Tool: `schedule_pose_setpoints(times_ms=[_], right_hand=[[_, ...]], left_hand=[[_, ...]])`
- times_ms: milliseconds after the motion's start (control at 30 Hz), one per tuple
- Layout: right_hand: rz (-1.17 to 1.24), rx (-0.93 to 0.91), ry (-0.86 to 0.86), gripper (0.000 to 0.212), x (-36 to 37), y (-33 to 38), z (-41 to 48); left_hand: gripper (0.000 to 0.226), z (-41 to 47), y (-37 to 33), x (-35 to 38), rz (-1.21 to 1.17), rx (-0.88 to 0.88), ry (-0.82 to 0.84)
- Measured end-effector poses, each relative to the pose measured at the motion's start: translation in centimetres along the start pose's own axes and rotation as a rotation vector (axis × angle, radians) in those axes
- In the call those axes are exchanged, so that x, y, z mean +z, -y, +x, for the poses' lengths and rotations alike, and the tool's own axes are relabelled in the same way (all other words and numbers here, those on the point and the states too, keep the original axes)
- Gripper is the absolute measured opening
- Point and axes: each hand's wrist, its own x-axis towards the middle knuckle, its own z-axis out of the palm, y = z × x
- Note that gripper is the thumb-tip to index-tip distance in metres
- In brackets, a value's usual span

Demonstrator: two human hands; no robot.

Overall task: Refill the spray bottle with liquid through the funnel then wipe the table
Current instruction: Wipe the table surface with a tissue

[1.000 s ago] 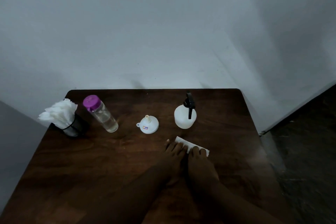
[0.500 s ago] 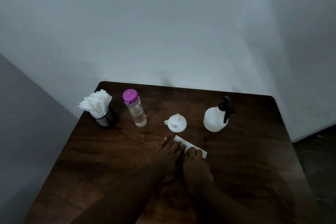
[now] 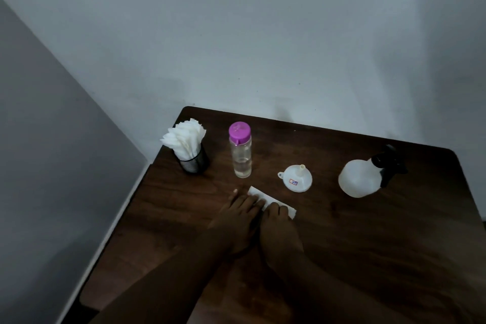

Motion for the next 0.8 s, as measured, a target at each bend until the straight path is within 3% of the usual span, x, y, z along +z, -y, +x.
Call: schedule_pose_setpoints(times_ms=[633,800], right_hand=[[-0.067,-0.148,-0.097,0.046,-3.3,9.7,7.8],[-0.192,-0.232,-0.152,0.041,-4.8,11.1,8.3]], left_hand=[[0.063,-6.3,9.8,1.0,-0.015,-0.222,-0.129],[0.059,-7.9,11.1,1.1,0.002,-0.288,-0.143]])
